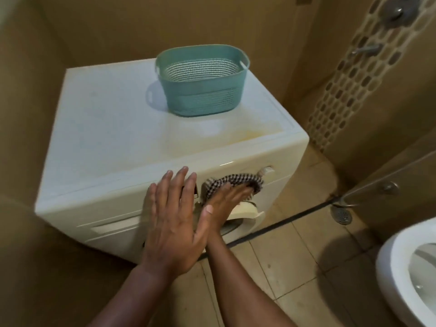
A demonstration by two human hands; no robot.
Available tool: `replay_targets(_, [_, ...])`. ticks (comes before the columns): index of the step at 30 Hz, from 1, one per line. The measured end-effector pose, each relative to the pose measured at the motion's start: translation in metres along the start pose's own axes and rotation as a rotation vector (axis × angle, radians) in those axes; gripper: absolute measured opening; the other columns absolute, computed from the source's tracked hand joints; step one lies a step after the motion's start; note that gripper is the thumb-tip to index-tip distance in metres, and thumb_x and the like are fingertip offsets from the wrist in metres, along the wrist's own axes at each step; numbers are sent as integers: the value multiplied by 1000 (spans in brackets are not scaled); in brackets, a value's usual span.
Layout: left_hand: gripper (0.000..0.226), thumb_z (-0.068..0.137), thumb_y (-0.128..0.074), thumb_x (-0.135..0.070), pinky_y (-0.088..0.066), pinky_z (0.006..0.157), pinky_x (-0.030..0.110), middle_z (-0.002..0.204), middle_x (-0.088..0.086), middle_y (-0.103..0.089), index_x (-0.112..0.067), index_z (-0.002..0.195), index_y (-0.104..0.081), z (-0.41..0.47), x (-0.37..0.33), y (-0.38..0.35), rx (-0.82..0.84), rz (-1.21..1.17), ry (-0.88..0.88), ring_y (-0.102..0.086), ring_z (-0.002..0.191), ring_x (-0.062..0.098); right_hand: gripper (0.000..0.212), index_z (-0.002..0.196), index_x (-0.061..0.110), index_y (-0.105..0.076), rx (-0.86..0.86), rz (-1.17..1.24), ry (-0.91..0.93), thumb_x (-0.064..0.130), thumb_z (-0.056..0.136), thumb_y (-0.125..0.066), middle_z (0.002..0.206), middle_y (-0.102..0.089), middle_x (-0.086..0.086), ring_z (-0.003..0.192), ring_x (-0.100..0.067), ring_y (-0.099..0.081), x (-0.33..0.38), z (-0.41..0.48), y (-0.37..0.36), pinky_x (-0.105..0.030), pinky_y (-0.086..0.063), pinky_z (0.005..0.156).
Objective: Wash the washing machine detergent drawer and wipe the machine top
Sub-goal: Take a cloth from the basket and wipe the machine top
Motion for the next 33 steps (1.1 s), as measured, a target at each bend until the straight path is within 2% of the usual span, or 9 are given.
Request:
replay_targets(5, [70, 95, -36, -50, -12, 123, 53, 164, 5, -23, -15, 155, -28, -22, 40, 35, -93, 25, 106, -11, 153, 24, 65, 156, 26, 7, -10, -311, 357, 51, 102, -19, 164, 9, -2, 151, -33, 9, 46, -16, -32, -46, 0, 122])
replay_targets(9, [79, 93, -35, -59, -14, 122, 54, 166, 4, -16, -17, 157, -20, -37, 77, 62, -124, 63, 186, -6, 154, 24, 62, 155, 23, -17, 259, -583, 763, 46, 100, -34, 161, -23, -5, 151, -26, -7, 83, -57, -67, -55, -10, 120])
replay_targets(12, [87, 89, -35, -64, -14, 122, 54, 167, 5, -10, -16, 159, -16, -44, 102, 80, -143, 110, 253, -4, 154, 25, 55, 154, 18, -19, 491, -686, 986, 40, 105, -25, 159, -31, -8, 148, -30, -23, 111, -101, -105, -55, -26, 115])
replay_targets(16, [92, 87, -32, -68, -15, 123, 51, 168, 4, -4, -18, 159, -8, -57, 128, 95, -179, 158, 415, 0, 154, 25, 41, 145, -9, -23, 1065, -891, 1019, 0, 105, -27, 157, -24, -25, 142, -20, -35, 139, -144, -115, -10, -19, 109])
replay_targets(17, [91, 87, -30, -69, -14, 123, 50, 168, 3, -2, -18, 159, -7, -63, 132, 95, -179, 153, 447, 2, 154, 24, 42, 146, -9, -22, 1160, -852, 1036, -1, 105, -27, 158, -22, -24, 140, -17, -36, 143, -146, -115, -9, -19, 106])
replay_targets(20, [91, 87, -29, -69, -13, 124, 50, 168, 1, 0, -20, 160, -6, -74, 135, 89, -150, 119, 473, 4, 154, 22, 58, 155, 20, -20, 1025, -908, 1337, 38, 101, -30, 160, -27, -10, 146, -36, -24, 142, -132, -137, -47, -29, 115])
replay_targets(23, [89, 87, -27, -69, -7, 125, 50, 168, -2, -1, -23, 160, -5, -66, 128, 82, -94, 92, 430, 5, 154, 20, 62, 155, 32, -20, 1113, -1018, 1198, 52, 97, -25, 160, -28, -4, 148, -33, -22, 141, -98, -145, -52, -26, 116])
replay_targets(29, [81, 91, -24, -68, 4, 124, 48, 168, -7, 2, -29, 159, -6, -8, 92, 75, -61, 33, 302, 11, 153, 17, 60, 153, 45, -17, 934, -1045, 807, 65, 96, -16, 164, -12, 10, 152, -18, 1, 136, 9, -82, -67, 0, 115])
replay_targets(33, [81, 91, -21, -68, 9, 123, 46, 167, -10, 8, -29, 159, -5, 43, 57, 59, -14, -9, 238, 18, 152, 14, 59, 152, 42, -22, 784, -1110, 628, 64, 97, -23, 164, -14, 7, 152, -16, -3, 120, 107, -12, -57, -3, 119])
Point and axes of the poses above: each hand's wrist, its own z-axis towards the middle knuckle, its own y-axis out of the back of the hand, x = y × z, the point moved 4 cm from there along z, towards the middle knuckle
